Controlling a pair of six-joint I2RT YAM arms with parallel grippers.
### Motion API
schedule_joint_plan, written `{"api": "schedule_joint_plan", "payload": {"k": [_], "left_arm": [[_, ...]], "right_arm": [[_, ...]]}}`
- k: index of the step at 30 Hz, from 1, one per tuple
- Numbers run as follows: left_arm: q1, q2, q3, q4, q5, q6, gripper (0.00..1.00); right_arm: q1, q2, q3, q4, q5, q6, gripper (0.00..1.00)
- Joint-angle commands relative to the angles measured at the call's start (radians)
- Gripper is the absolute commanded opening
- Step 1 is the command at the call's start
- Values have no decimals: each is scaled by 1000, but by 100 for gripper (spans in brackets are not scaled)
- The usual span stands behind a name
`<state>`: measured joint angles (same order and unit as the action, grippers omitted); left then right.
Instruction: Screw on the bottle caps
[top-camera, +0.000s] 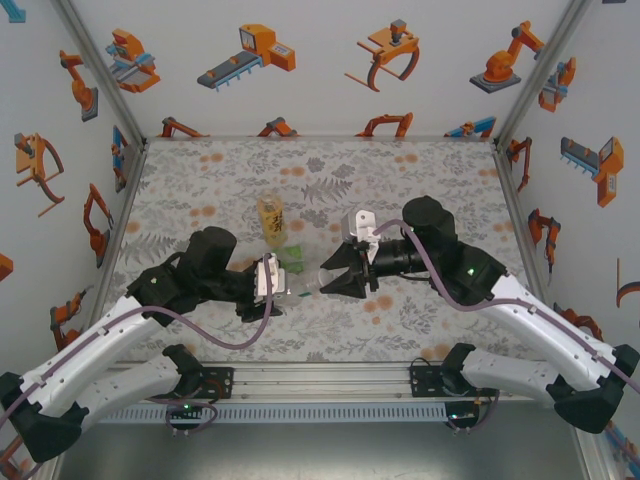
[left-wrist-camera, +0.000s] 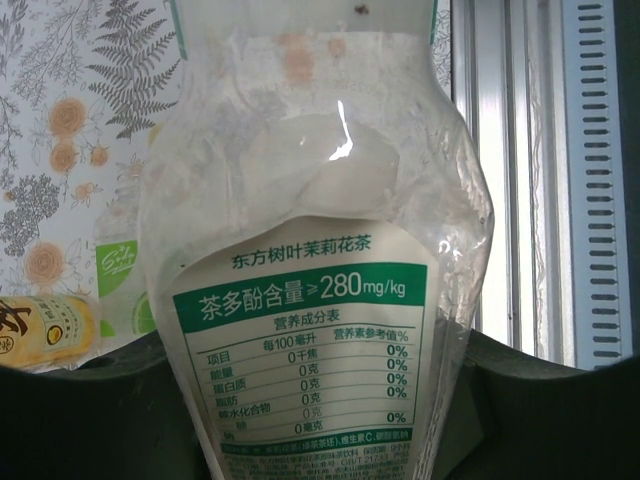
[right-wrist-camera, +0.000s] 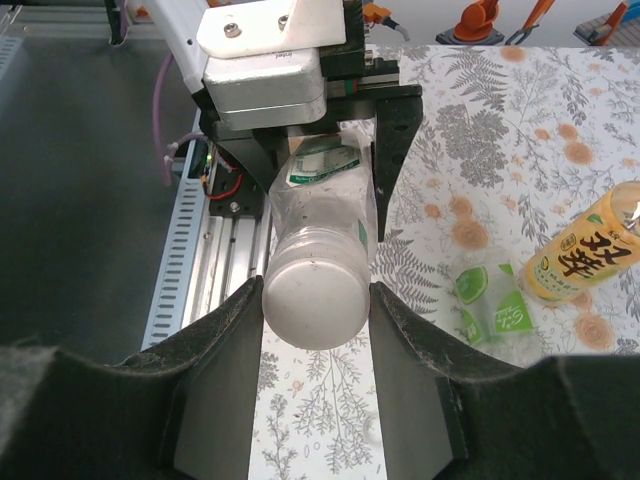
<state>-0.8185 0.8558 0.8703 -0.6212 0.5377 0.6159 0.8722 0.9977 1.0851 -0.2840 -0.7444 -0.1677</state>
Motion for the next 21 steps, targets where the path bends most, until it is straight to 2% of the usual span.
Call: {"api": "schedule_joint_plan", "payload": {"k": [1, 7, 21], "left_arm": [[-5, -19, 4, 62, 30, -3, 0], [-5, -30, -1, 73, -9, -8, 0], [-5, -50, -14, 104, -108, -18, 0]], "right_arm": [[16, -11, -32, 19, 48, 43, 0], [18, -21, -64, 75, 127, 140, 0], [17, -12, -120, 203, 365, 624, 0]]}}
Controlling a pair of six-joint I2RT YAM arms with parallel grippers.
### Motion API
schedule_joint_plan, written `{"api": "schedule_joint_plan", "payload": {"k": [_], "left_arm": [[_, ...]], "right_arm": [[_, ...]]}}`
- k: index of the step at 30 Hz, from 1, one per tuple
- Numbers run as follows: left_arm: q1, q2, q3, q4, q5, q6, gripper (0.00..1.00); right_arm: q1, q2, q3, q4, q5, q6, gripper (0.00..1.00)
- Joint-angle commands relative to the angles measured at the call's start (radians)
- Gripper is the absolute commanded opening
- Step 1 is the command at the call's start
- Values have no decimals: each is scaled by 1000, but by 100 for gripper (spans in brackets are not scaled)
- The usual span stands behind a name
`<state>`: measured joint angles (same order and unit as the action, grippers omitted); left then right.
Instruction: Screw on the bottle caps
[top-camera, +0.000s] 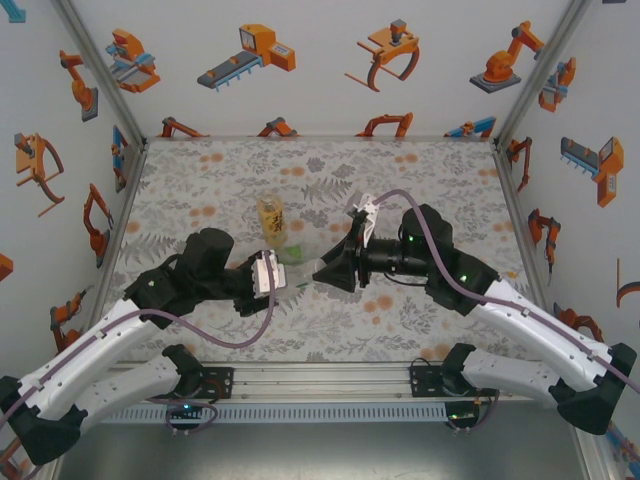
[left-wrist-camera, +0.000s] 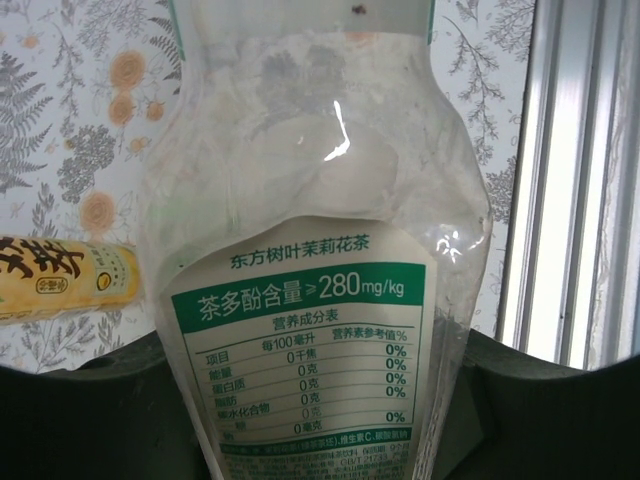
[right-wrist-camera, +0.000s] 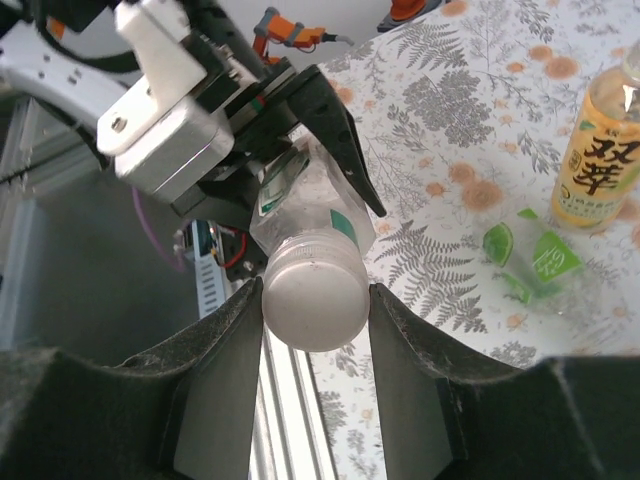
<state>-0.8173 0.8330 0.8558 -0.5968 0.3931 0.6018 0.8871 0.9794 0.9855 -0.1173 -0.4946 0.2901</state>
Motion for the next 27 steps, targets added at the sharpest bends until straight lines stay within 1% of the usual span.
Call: {"api": "schedule_joint_plan", "payload": {"k": [1, 8, 11, 13, 15, 16, 18, 19, 23, 27], "left_arm": [[-6, -27, 0, 80, 34, -4, 0], [-6, -26, -1, 84, 23, -5, 0], [-6, -24, -4, 90, 16, -10, 0], [-7, -24, -6, 98, 17, -10, 0], [-7, -20, -6, 100, 18, -13, 0], [-6, -19, -6, 100, 19, -14, 0], [-6, -18, -6, 100, 22, -13, 0], [-6, -18, -6, 100, 21, -13, 0], [-6, -16, -6, 100, 26, -14, 0], [-6, -16, -6, 100, 32, -13, 0]], "right_arm": [[3, 8, -23, 36, 133, 213, 0], [2, 50, -36, 40, 188, 587, 0], [0, 68, -14, -70, 255, 761, 0], [0, 66, -25, -70, 269, 825, 0], [2, 57, -67, 13, 263, 882, 0], [3, 56, -76, 36, 263, 900, 0], [3, 54, -65, 14, 270, 900, 0], [3, 53, -60, -3, 273, 891, 2], [3, 37, -55, -7, 273, 831, 23], [3, 21, -7, -94, 295, 721, 50]]}}
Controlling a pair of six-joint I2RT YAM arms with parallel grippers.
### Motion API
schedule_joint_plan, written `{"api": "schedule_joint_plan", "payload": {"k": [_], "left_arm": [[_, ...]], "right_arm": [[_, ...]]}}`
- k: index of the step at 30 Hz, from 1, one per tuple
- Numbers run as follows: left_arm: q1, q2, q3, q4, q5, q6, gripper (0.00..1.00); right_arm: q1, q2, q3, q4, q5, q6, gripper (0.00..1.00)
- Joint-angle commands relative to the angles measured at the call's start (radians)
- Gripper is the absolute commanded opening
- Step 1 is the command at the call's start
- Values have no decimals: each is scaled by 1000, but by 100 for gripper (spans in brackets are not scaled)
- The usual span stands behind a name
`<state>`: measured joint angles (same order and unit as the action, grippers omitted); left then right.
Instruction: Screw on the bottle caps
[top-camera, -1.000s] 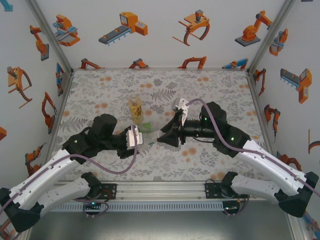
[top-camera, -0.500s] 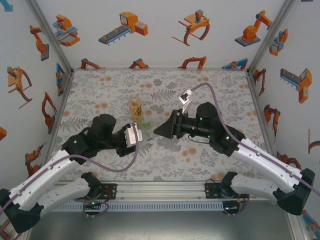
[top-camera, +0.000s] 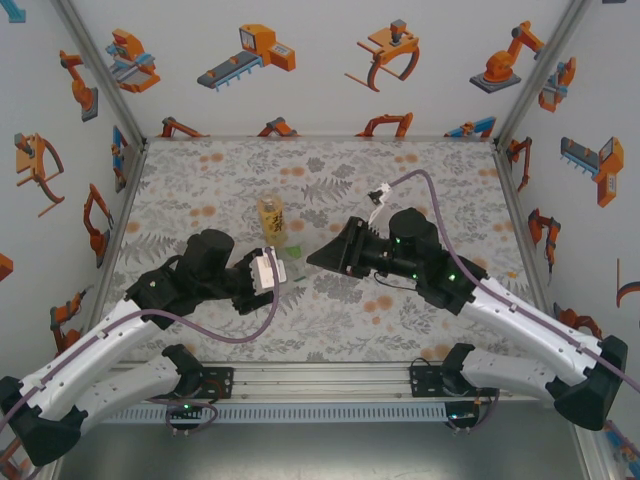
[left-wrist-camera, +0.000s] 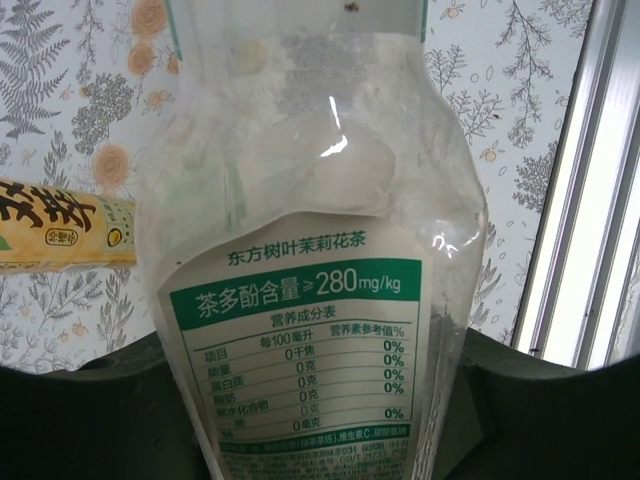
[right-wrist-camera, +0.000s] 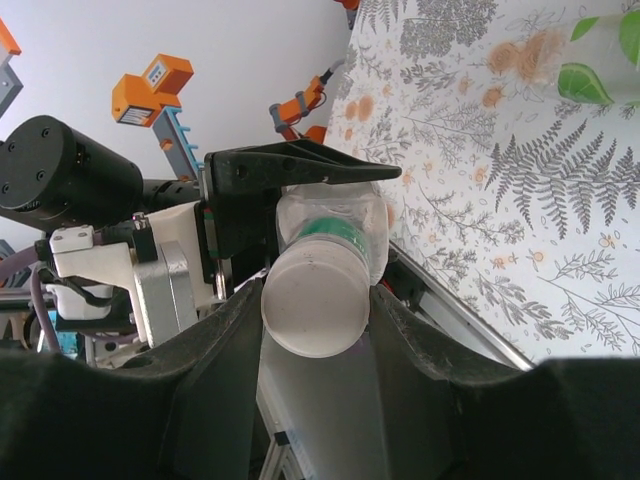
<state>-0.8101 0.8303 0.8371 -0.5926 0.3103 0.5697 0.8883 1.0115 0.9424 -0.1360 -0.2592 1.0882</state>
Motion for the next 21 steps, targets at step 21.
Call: {"api": "schedule_joint_plan", "payload": {"k": [21], "left_arm": [[-11, -3, 17, 73, 231, 38, 0]], "right_arm": [[1, -131, 160, -122, -83, -981, 69]]}}
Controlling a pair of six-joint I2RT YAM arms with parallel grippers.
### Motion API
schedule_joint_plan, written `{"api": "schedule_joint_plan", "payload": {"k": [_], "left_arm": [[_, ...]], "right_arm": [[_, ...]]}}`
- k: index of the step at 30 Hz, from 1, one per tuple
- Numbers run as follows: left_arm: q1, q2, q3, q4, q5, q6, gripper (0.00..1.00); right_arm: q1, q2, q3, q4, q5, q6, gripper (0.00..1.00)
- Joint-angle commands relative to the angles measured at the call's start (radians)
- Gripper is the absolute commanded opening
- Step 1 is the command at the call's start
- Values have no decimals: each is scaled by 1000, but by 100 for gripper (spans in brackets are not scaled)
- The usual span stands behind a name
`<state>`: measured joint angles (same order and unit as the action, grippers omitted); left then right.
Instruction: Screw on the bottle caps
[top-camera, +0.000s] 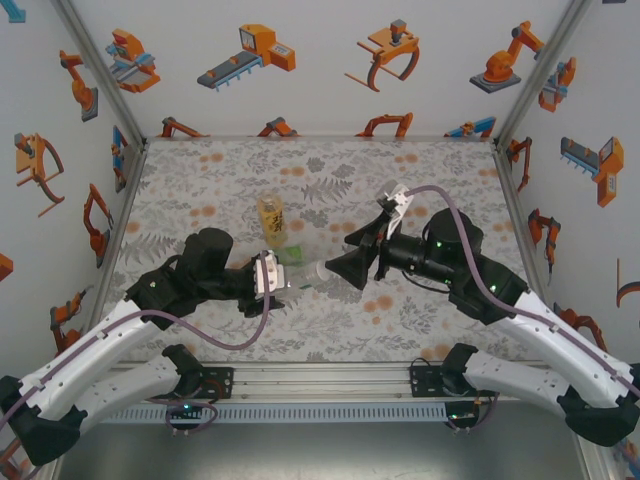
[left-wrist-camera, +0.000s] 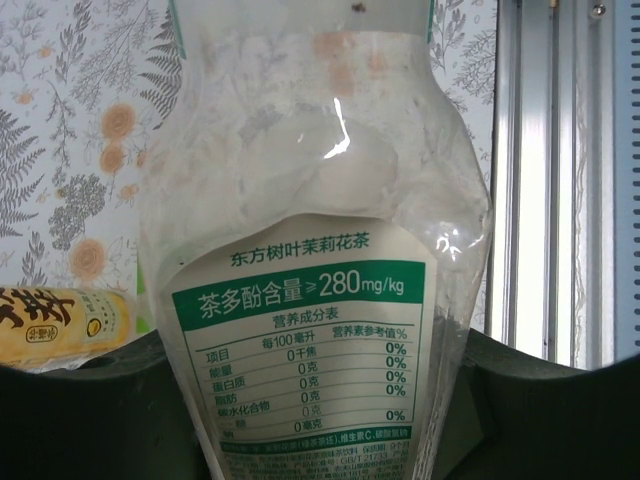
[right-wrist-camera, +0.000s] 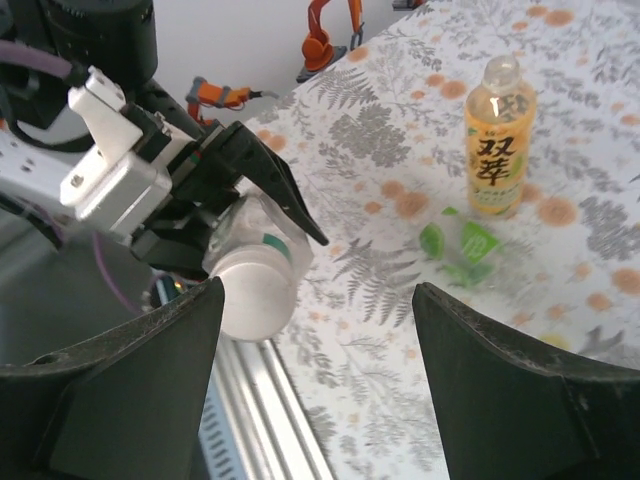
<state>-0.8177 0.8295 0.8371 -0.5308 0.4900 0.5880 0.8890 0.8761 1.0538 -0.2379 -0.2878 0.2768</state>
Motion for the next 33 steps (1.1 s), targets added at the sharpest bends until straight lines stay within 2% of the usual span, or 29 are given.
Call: {"api": "schedule_joint_plan", "payload": {"k": [1, 5, 10, 17, 33], "left_arm": [[-4, -3, 16, 12, 52, 19, 0], [-5, -3, 14, 11, 71, 24, 0], [-5, 12, 22, 2, 101, 26, 0], [-5, 16, 25, -7, 115, 27, 0], [-5, 20, 26, -9, 117, 25, 0]], "right_arm": [[1, 8, 58, -35, -104, -207, 68], [1, 17, 88, -92, -300, -366, 62], [1, 41, 134, -179, -439, -539, 62], [1, 94, 149, -187, -418, -622, 62], [2, 127, 101, -91, -457, -578, 55]]}}
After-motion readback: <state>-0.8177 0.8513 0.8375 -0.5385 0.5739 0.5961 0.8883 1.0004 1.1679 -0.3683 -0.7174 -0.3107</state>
